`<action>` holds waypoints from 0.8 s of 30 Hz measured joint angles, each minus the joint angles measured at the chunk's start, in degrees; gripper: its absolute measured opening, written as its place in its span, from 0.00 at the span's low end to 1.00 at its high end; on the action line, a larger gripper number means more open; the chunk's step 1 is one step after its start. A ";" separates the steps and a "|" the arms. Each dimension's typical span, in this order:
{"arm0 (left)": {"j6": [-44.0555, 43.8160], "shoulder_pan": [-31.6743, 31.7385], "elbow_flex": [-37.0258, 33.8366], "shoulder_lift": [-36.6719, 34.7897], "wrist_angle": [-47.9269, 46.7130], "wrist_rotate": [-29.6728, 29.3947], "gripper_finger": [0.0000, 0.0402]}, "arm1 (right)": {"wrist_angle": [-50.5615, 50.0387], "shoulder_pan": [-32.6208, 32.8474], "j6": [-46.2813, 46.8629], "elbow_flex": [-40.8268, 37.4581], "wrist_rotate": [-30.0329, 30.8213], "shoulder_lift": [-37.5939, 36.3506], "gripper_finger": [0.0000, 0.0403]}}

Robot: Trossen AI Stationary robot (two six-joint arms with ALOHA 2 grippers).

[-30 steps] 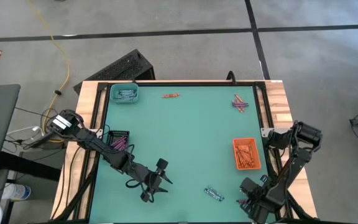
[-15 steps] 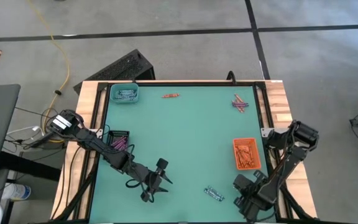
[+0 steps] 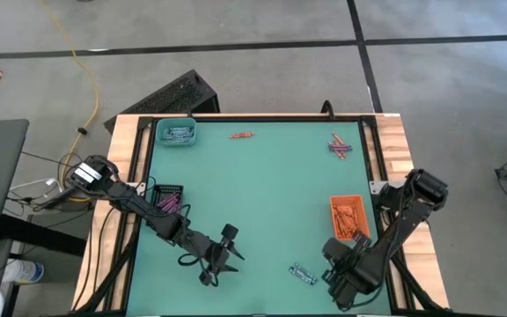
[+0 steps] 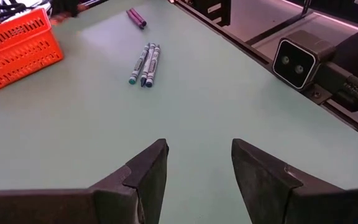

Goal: Sort crayons
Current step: Put the orange crayon into the orange bin

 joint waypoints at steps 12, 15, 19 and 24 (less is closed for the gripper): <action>0.00 0.00 0.00 0.00 -0.17 0.02 0.42 | -13.70 -5.58 4.73 -0.81 2.95 -7.14 0.00; 0.00 0.00 0.00 0.00 -0.21 0.02 0.42 | -13.36 -7.23 6.46 -4.05 3.01 -11.10 0.00; 0.00 0.00 0.00 0.00 -0.39 0.02 0.42 | -9.84 -9.18 7.80 -9.70 2.99 -16.35 0.00; 0.00 0.00 0.00 0.00 -0.93 0.04 0.42 | -3.36 -10.92 7.84 -17.25 2.90 -21.53 0.01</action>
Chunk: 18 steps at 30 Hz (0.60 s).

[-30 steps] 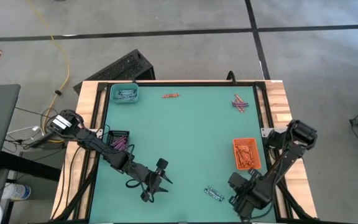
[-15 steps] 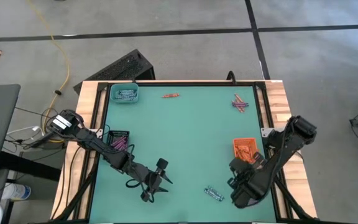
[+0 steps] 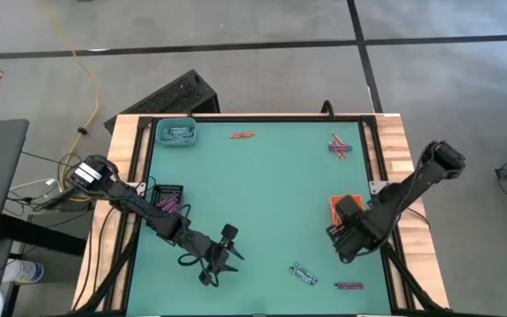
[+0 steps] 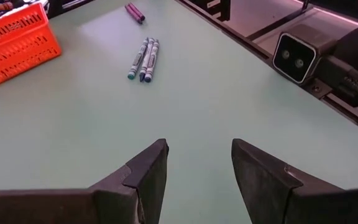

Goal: Sort crayons
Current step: Put the orange crayon into the orange bin

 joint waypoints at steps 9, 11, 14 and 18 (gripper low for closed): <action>-0.42 0.00 0.02 0.02 -1.28 0.00 0.42 | 6.41 -0.54 1.08 -8.01 -1.33 -3.39 0.01; -0.42 0.00 0.00 0.02 -1.26 0.00 0.42 | 6.30 -0.54 1.13 -8.49 -2.07 -3.37 0.01; -0.43 0.00 0.01 0.00 -1.23 -0.32 0.42 | 6.42 -0.54 1.19 -8.66 -2.69 -3.37 0.01; -0.42 0.00 0.00 0.01 -1.19 -0.89 0.42 | 6.41 -0.54 1.19 -8.68 -2.69 -3.37 0.02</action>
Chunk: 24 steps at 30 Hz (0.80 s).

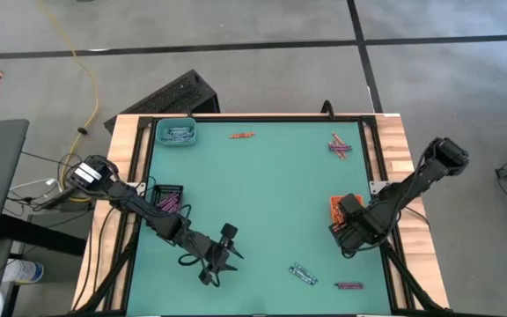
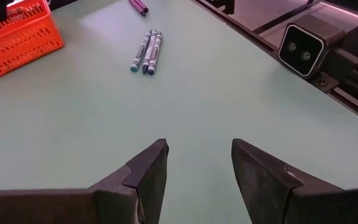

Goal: Sort crayons
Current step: Put the orange crayon into the orange bin, then put the green crayon into the green bin

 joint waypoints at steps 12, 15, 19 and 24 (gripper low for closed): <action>-0.52 0.00 0.02 0.01 1.80 -0.20 0.42 | -0.15 0.05 0.26 0.02 0.25 0.02 0.15; -0.45 0.00 0.02 0.02 2.63 0.02 0.42 | -0.17 0.22 0.28 0.02 0.28 0.02 0.17; 0.25 0.27 0.00 0.02 4.60 0.02 0.42 | -0.31 0.22 -0.17 0.29 0.63 0.04 0.17; 0.64 2.38 0.70 0.02 5.38 0.45 0.42 | -0.18 0.22 -1.67 2.29 4.17 0.04 0.17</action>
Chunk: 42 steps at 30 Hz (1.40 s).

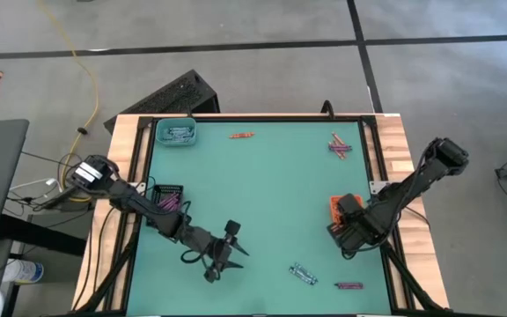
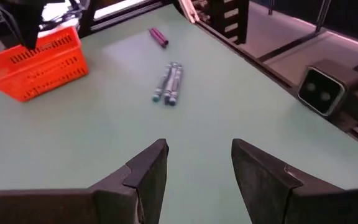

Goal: Sort crayons
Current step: Put the green crayon into the green bin

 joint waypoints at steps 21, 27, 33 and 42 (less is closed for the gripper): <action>6.34 9.34 25.10 20.63 -10.74 13.51 0.42 | 18.12 8.65 -18.34 5.49 9.36 2.18 0.17; 6.78 11.80 33.99 26.56 -13.11 19.17 0.42 | 27.91 14.29 -25.52 5.43 9.36 5.07 0.17; 6.14 13.58 43.20 33.54 -18.48 22.51 0.42 | 33.98 17.15 -27.03 5.45 9.34 11.13 0.17; 4.78 13.68 49.84 37.47 -22.59 22.81 0.42 | 40.66 18.34 -26.61 5.43 8.81 18.17 0.17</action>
